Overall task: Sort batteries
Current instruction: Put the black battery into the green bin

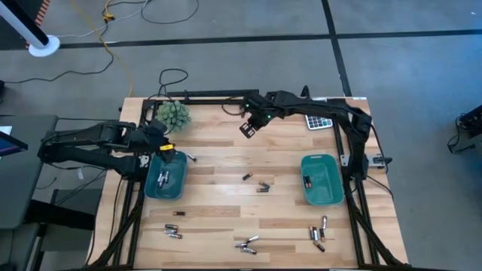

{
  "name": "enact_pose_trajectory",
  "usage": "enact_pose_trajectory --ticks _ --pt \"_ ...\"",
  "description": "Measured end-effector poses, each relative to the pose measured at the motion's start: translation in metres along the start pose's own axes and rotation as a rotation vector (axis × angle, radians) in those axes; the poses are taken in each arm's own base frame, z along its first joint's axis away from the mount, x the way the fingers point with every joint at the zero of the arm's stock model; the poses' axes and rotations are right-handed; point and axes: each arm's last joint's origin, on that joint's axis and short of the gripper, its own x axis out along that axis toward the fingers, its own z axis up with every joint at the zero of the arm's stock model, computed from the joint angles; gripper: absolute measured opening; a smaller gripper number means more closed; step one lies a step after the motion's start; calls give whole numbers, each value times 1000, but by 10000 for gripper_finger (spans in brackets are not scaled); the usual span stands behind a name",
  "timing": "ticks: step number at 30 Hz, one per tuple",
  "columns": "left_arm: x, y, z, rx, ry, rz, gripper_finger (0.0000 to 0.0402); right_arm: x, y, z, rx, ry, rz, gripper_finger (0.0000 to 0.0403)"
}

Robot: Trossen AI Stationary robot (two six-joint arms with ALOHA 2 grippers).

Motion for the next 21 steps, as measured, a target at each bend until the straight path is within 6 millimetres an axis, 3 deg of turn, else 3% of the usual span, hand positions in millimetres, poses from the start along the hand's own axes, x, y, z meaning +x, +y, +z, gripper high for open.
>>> enact_pose_trajectory --ticks 9,17,21 --pt "0 0 0 27 -3 3 173 -1 -30 38 43 -270 39 62" --pt "0 0 0 26 -9 8 173 -3 -54 51 71 -344 22 64" --pt "0 0 1 26 -15 16 173 6 -63 55 94 -353 13 90"
